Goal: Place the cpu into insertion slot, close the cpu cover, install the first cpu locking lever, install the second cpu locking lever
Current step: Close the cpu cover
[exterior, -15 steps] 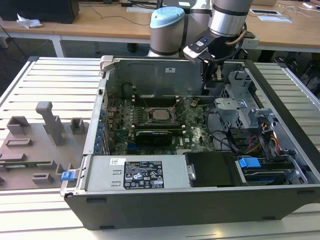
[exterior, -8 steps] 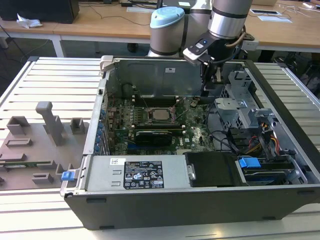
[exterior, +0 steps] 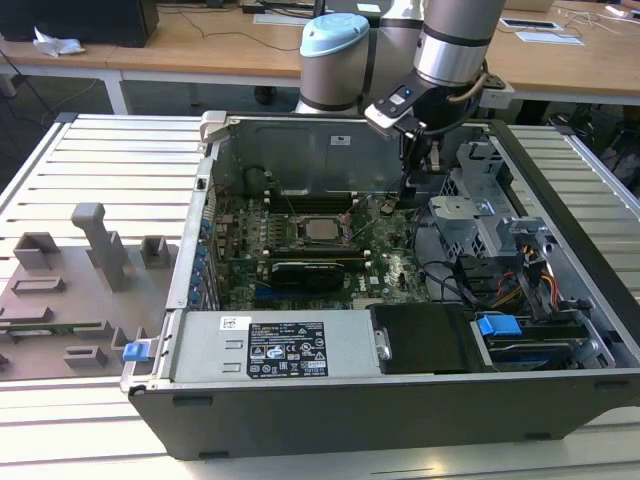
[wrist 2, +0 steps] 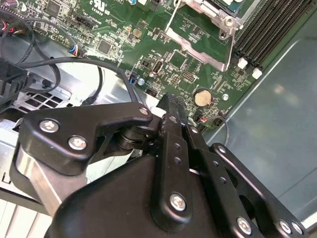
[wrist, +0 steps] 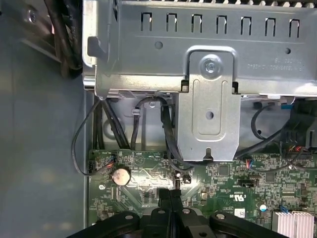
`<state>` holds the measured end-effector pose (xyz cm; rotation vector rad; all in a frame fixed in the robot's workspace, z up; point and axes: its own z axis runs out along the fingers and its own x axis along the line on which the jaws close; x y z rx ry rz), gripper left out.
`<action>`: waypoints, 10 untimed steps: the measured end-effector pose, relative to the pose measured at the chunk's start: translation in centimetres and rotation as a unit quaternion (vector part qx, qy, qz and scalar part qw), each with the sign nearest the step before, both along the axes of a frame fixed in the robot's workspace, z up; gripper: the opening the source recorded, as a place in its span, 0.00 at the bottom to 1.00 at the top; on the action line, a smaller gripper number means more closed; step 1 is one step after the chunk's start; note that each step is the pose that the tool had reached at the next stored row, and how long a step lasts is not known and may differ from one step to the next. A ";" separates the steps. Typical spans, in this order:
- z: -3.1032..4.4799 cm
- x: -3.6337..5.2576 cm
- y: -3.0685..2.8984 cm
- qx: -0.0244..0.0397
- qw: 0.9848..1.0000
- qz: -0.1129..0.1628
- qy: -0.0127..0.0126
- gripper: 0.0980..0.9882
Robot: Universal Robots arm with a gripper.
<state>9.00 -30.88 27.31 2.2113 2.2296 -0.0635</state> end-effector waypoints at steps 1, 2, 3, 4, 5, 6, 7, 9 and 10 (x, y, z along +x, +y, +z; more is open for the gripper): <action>-0.17 0.00 0.00 0.000 1.000 0.000 0.000 0.01; -0.32 0.00 0.00 0.000 1.000 0.000 0.000 0.01; -0.41 0.00 0.00 0.000 1.000 0.000 0.000 0.01; -0.48 0.00 0.00 0.000 1.000 0.000 0.000 0.01; -0.59 0.00 0.00 0.000 1.000 0.000 0.000 0.01; -0.68 0.00 0.00 0.000 1.000 0.000 0.000 0.01; -0.77 0.00 0.00 0.000 1.000 0.000 0.000 0.01; -1.06 -0.07 0.00 0.000 1.000 0.000 0.000 0.01; -1.15 -0.27 0.00 0.000 1.000 0.000 0.000 0.01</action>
